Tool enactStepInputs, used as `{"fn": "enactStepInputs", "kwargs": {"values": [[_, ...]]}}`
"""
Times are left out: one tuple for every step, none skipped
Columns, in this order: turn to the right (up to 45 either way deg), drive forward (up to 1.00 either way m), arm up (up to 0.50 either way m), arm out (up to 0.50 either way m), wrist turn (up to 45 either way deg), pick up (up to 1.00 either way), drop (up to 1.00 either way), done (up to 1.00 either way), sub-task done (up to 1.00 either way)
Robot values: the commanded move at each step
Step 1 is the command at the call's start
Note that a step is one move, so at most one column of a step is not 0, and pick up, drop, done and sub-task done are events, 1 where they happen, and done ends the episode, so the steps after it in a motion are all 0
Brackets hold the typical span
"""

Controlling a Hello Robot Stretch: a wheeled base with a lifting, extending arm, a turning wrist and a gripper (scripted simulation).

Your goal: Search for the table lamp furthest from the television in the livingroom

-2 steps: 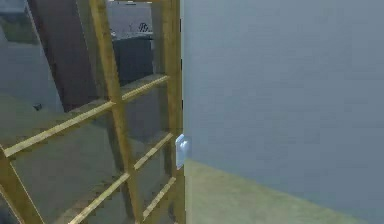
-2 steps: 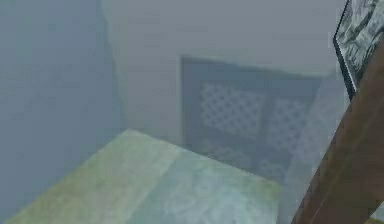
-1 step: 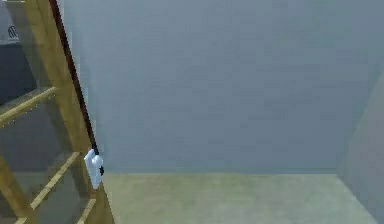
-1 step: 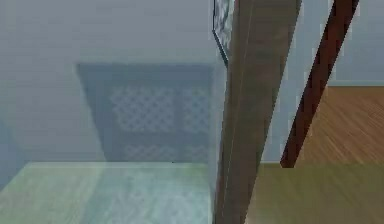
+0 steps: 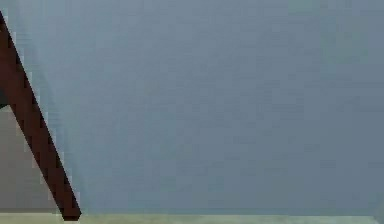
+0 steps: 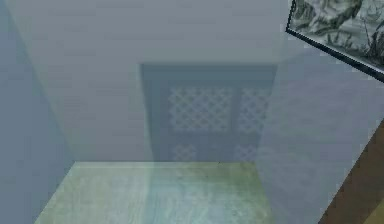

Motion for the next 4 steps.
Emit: {"fn": "enactStepInputs", "kwargs": {"values": [[-18.0, 0.0, 0.0, 0.0, 0.0, 0.0, 0.0, 0.0, 0.0], [0.0, 0.8, 0.0, 0.0, 0.0, 0.0, 0.0, 0.0, 0.0], [-24.0, 0.0, 0.0, 0.0, 0.0, 0.0, 0.0, 0.0, 0.0], [0.0, 0.05, 0.0, 0.0, 0.0, 0.0, 0.0, 0.0, 0.0]]}}
